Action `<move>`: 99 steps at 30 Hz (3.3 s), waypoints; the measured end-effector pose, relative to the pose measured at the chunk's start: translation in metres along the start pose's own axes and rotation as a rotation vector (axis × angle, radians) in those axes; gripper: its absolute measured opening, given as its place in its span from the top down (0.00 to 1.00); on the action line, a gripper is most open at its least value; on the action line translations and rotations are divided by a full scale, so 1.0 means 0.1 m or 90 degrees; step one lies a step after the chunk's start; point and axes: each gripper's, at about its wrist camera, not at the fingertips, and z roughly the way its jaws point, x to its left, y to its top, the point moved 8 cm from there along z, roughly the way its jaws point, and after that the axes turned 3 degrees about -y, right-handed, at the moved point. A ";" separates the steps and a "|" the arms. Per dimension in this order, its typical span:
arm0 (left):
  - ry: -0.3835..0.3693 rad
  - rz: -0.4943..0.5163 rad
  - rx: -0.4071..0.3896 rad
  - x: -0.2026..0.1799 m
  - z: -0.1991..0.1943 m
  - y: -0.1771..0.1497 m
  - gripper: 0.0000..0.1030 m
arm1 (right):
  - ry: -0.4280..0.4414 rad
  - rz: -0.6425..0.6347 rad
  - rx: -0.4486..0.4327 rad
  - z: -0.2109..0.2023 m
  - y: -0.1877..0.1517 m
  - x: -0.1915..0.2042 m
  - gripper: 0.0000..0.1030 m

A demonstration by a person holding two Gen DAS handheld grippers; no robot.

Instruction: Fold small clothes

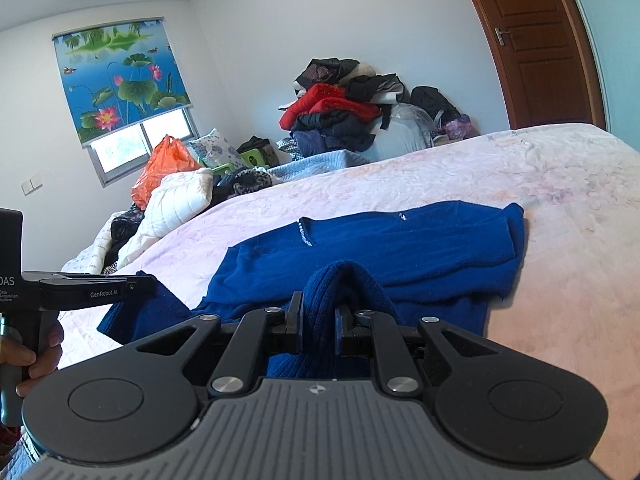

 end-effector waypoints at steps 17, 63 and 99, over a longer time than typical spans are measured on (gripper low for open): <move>-0.001 -0.012 -0.009 0.07 0.29 0.29 0.90 | -0.002 0.002 -0.016 0.30 0.24 -0.07 0.83; -0.151 -0.148 0.152 0.49 1.36 0.25 0.54 | -0.008 0.112 0.024 1.45 0.46 -0.75 0.83; -0.161 -0.186 0.077 0.38 1.61 0.79 0.92 | -0.015 0.124 -0.010 1.60 0.75 -0.90 0.82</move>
